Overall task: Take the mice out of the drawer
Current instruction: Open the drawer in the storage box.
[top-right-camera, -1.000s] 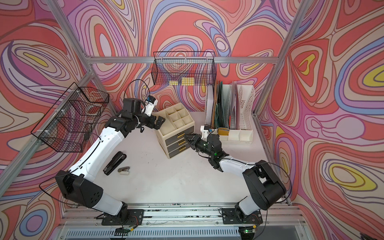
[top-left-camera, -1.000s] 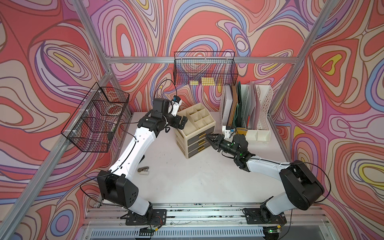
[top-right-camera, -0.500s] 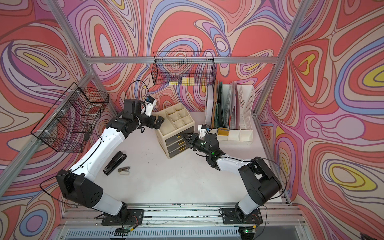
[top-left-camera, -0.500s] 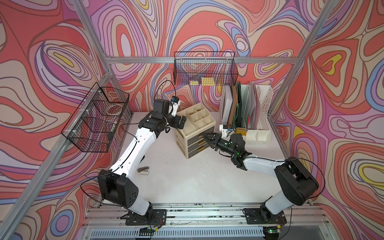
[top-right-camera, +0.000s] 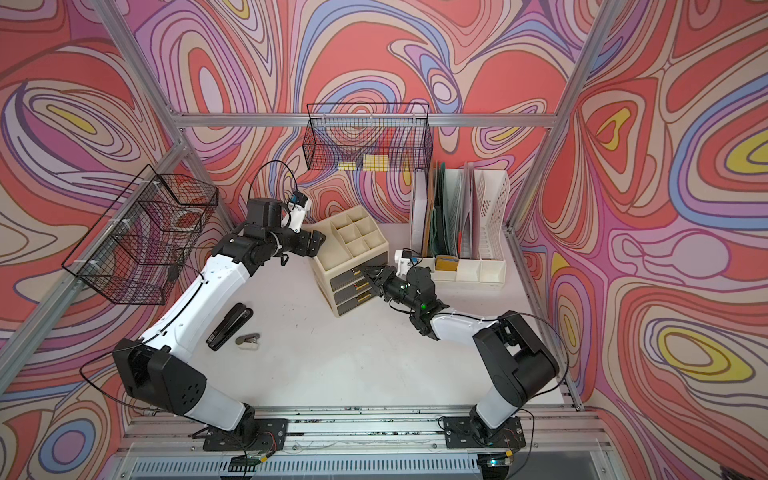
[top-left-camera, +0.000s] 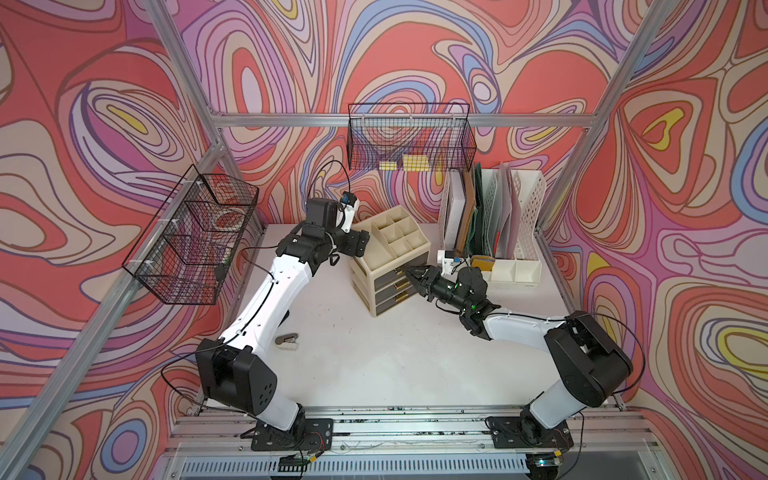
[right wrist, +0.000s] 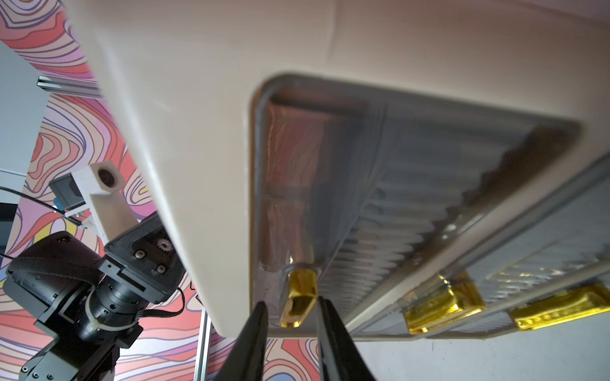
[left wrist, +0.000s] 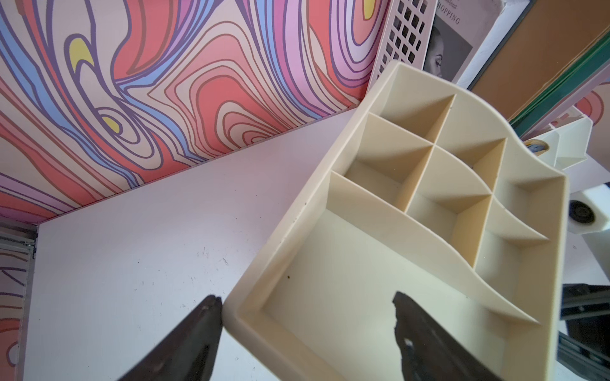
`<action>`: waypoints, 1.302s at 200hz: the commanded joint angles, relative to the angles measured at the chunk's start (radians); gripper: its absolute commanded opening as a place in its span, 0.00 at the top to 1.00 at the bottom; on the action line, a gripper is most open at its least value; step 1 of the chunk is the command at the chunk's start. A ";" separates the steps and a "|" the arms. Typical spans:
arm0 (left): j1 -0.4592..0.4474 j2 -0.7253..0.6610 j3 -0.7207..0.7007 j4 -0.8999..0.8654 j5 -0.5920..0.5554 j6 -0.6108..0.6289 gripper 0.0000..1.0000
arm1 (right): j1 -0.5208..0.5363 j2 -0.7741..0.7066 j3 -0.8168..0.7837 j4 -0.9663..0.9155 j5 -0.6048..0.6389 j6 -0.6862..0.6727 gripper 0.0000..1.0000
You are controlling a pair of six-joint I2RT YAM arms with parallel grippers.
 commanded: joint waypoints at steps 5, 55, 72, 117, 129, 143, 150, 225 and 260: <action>-0.003 0.015 -0.005 -0.008 0.028 -0.014 0.16 | 0.009 -0.005 0.001 0.005 0.047 0.006 0.68; -0.003 0.017 -0.003 -0.011 0.038 -0.019 0.19 | 0.014 -0.016 0.002 -0.023 0.101 0.033 0.73; -0.004 0.018 -0.004 -0.011 0.042 -0.022 0.20 | 0.014 -0.018 -0.001 -0.013 0.113 0.038 0.74; -0.004 0.021 -0.001 -0.013 0.044 -0.023 0.22 | 0.015 -0.027 0.012 -0.028 0.116 0.040 0.75; -0.004 0.021 -0.002 -0.014 0.045 -0.023 0.22 | 0.015 -0.026 0.017 -0.041 0.115 0.044 0.77; -0.004 0.024 -0.003 -0.014 0.043 -0.023 0.22 | 0.016 -0.027 0.018 -0.044 0.115 0.050 0.82; -0.003 0.024 -0.003 -0.014 0.042 -0.022 0.23 | 0.017 -0.028 0.017 -0.044 0.114 0.055 0.83; -0.004 0.028 -0.006 -0.016 -0.025 -0.022 0.28 | 0.017 -0.107 -0.024 -0.126 0.113 0.064 0.86; -0.004 0.031 -0.006 -0.015 -0.032 -0.027 0.29 | 0.016 -0.151 -0.060 -0.157 0.099 0.069 0.87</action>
